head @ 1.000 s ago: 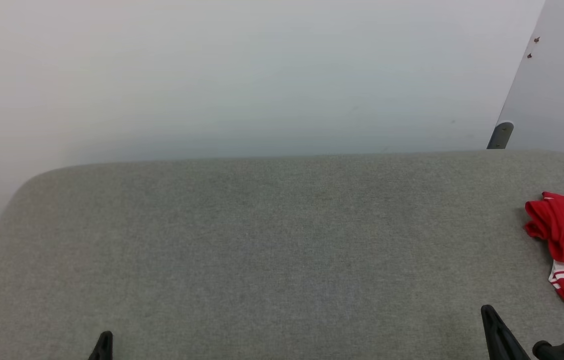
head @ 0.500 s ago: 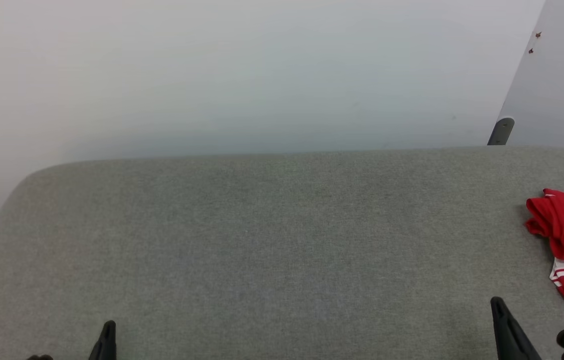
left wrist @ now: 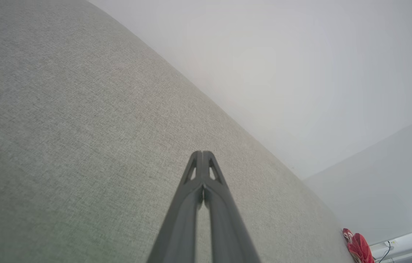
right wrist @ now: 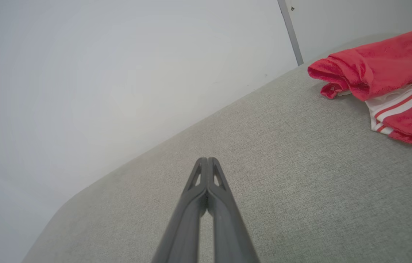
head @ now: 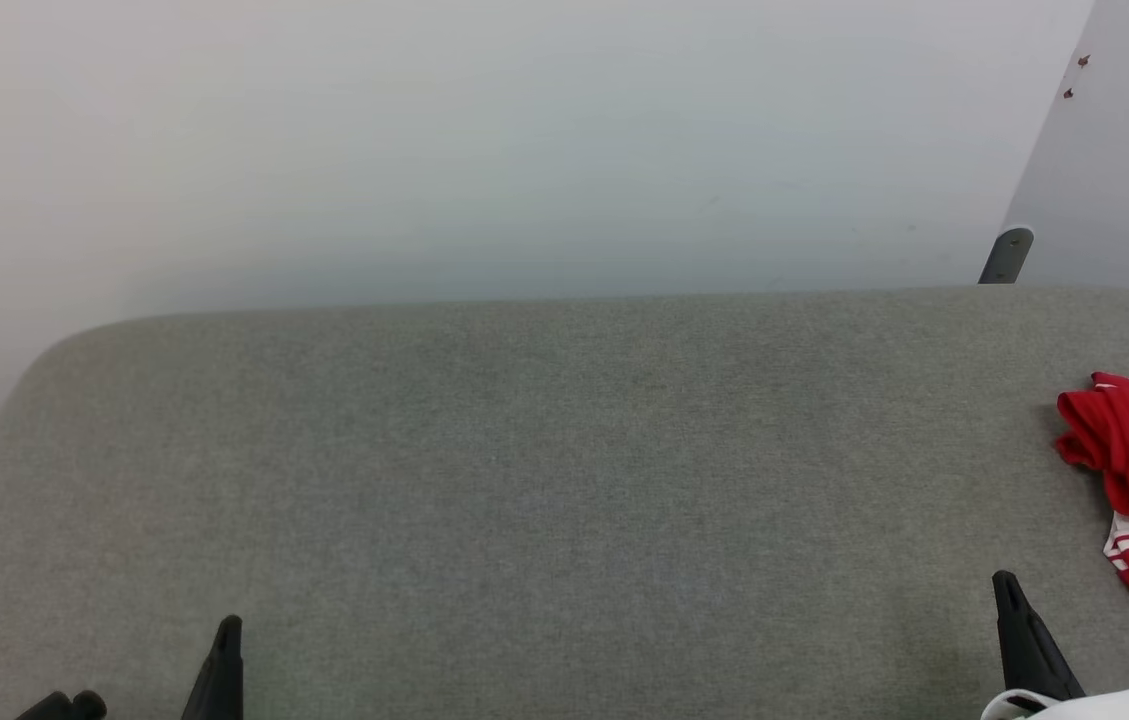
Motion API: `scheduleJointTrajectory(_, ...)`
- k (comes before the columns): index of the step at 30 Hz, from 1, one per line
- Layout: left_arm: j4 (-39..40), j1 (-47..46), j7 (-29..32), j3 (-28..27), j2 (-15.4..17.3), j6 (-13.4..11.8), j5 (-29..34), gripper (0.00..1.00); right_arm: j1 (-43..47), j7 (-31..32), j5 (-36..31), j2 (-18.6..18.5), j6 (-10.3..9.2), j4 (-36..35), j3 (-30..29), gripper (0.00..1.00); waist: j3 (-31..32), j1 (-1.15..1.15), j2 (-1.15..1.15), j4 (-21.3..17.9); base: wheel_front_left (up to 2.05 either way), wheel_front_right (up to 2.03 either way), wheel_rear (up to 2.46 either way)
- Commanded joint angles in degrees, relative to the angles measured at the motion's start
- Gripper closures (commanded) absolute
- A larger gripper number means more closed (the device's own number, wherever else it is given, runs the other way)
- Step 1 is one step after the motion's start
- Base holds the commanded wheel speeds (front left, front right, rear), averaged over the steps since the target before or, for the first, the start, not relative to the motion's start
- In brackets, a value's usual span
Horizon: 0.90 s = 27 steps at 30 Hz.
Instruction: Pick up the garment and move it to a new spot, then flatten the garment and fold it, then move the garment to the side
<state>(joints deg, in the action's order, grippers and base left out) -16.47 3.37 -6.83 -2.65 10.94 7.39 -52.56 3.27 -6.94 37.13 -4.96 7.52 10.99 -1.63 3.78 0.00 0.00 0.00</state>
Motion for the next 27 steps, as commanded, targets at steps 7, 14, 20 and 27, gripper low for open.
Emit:
scheduleJointTrajectory(7,1.1,-2.4,1.6,-0.9,-0.6,0.1,-5.2,1.0,-2.5,1.7,7.2,0.2,-0.02,-0.2,-0.9,1.0,-0.3,0.0,0.0,0.0,0.0,0.0,0.0)
scheduleJointTrajectory(14,1.2,-3.3,2.9,-1.2,-1.5,0.1,-9.1,1.0,-3.4,3.0,12.7,0.4,-0.02,0.2,-1.3,1.0,-0.6,0.0,0.0,0.0,0.0,0.0,0.0)
scheduleJointTrajectory(20,1.4,-4.0,4.0,-1.5,-2.1,0.1,-12.3,1.0,-4.0,4.1,17.1,0.6,-0.02,0.5,-1.7,1.0,-0.9,0.0,0.0,0.0,0.0,0.0,0.0)
scheduleJointTrajectory(27,1.6,-4.8,5.2,-1.8,-2.9,0.1,-15.8,1.0,-4.8,5.3,22.0,0.8,-0.03,0.8,-2.1,1.0,-1.2,0.0,0.0,0.0,0.0,0.0,0.0)
